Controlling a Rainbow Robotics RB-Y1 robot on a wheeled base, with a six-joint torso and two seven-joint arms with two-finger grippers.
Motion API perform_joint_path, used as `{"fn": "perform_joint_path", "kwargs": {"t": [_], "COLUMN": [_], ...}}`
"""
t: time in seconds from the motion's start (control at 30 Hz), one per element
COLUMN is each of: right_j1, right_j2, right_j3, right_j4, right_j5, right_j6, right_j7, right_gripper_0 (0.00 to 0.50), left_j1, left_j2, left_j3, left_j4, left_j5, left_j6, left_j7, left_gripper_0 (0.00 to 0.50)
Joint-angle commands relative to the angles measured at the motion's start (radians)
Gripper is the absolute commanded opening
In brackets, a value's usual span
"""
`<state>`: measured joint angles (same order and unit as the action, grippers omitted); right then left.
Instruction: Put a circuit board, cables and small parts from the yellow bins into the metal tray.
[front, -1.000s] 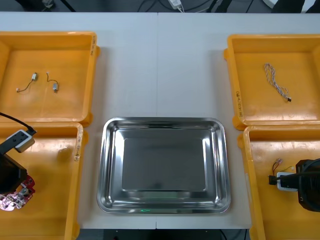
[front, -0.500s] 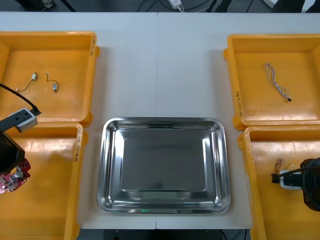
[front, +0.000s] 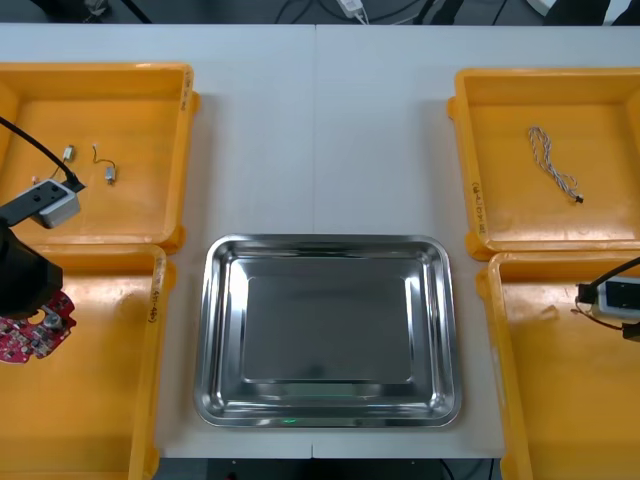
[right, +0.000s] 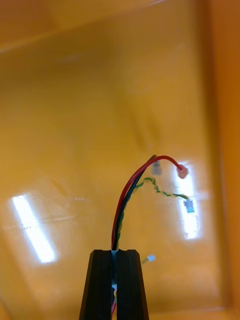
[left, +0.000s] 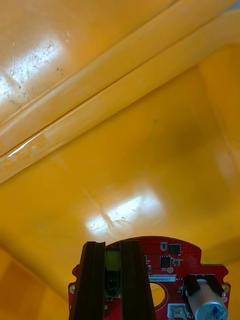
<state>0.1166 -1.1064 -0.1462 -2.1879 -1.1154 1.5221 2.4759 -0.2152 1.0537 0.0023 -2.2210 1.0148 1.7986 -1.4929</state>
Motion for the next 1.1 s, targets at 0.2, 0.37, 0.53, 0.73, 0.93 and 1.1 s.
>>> {"fn": "perform_joint_path", "kwargs": {"t": [0.2,0.37,0.53,0.73,0.93,1.1], "right_j1": [-0.146,-0.235,-0.316,-0.423,-0.488,-0.514], "right_j2": [0.013,0.013,0.013,0.016,0.065,0.134], "right_j3": [-0.162,-0.194,-0.177,-0.136,-0.136,-0.096], "right_j4": [-0.05,-0.096,-0.136,-0.128,-0.171,-0.246], "right_j5": [-0.165,-0.228,-0.254,-0.348,-0.386,-0.339], "right_j6": [0.181,0.256,0.291,0.329,0.374,0.392], "right_j7": [-0.166,-0.298,-0.374,-0.483,-0.557,-0.545], "right_gripper_0": [0.0,0.0,0.0,0.0,0.0,0.0], "left_j1": [-0.107,-0.154,-0.191,-0.225,-0.251,-0.271], "left_j2": [-0.127,-0.19,-0.245,-0.31,-0.377,-0.435], "left_j3": [0.027,0.001,-0.044,-0.104,-0.159,-0.209], "left_j4": [-0.04,-0.052,-0.066,-0.069,-0.072,-0.077], "left_j5": [-0.076,-0.127,-0.19,-0.265,-0.334,-0.398], "left_j6": [0.105,0.121,0.121,0.121,0.121,0.121], "left_j7": [0.095,0.151,0.212,0.273,0.355,0.416], "left_gripper_0": [0.0,0.0,0.0,0.0,0.0,0.0]}}
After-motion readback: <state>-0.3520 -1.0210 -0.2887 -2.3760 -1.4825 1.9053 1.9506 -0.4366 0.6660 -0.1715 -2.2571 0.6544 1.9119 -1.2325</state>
